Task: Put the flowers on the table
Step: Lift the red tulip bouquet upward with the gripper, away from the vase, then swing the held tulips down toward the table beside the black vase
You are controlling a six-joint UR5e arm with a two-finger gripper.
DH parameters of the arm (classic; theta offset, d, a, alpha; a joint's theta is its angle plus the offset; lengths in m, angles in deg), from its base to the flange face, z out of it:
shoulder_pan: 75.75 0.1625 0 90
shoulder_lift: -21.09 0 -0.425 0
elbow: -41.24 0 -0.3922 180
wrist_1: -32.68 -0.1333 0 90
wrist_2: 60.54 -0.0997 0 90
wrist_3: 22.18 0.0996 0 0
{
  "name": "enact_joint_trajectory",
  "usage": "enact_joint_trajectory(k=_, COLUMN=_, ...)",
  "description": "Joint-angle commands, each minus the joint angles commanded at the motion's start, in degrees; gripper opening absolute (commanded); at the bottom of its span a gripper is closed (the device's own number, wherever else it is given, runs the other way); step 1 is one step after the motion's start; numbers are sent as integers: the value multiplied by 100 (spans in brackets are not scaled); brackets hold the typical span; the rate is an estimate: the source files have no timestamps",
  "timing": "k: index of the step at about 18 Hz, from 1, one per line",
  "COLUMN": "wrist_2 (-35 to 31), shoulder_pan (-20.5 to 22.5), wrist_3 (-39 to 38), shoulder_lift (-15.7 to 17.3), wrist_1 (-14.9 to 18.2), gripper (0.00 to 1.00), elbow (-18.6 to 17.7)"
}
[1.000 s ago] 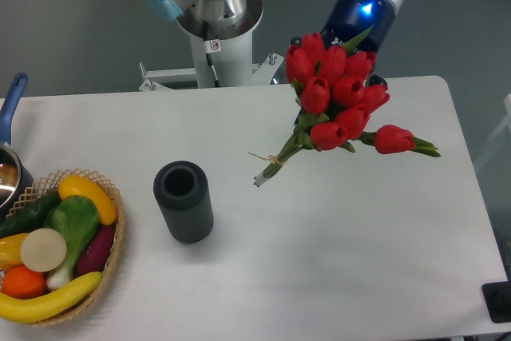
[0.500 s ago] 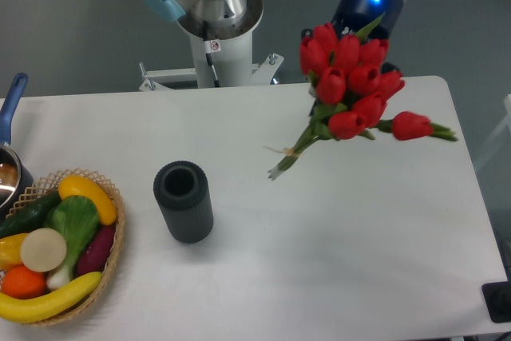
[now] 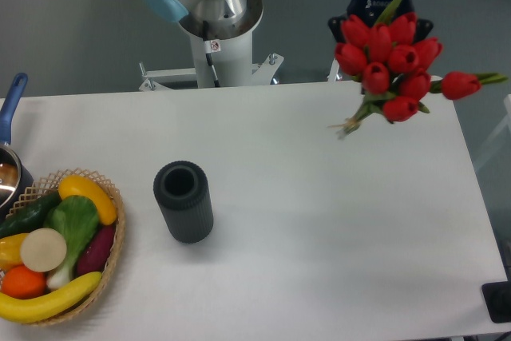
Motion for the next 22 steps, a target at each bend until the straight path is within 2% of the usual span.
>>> enact_joint_trajectory(k=3, wrist_2=-396, shoulder_pan=-140, wrist_3=563, shoulder_lift=-35, wrist_1=184, gripper=26, elbow=-132)
enact_joint_trajectory(k=6, wrist_2=-940, shoulder_pan=-421, wrist_3=1064, shoulder_lift=-289, wrist_1=193, gripper=31, elbow=-203)
enact_joint_trajectory(k=10, wrist_2=-1802, shoulder_pan=-974, wrist_3=1373, shoulder_lift=-948, wrist_1=193, gripper=31, elbow=-168)
enact_joint_trajectory(k=13, wrist_2=-2189, shoulder_pan=-1317, wrist_3=1592, shoulder_lift=-1422, wrist_1=193, gripper=30, elbow=-54)
enact_joint_trajectory(k=16, wrist_2=-2444, shoulder_pan=-1555, wrist_3=1768, shoulder_lift=-1871, wrist_1=193, gripper=30, elbow=87)
enact_joint_trajectory(k=20, wrist_2=-3235, shoulder_pan=-1880, wrist_3=1891, shoulder_lift=-2389, wrist_1=185, gripper=30, elbow=236)
enact_joint_trajectory(k=22, wrist_2=-3359, shoulder_pan=-1977, wrist_3=1927, shoulder_lift=-2662, wrist_1=185, gripper=30, elbow=359)
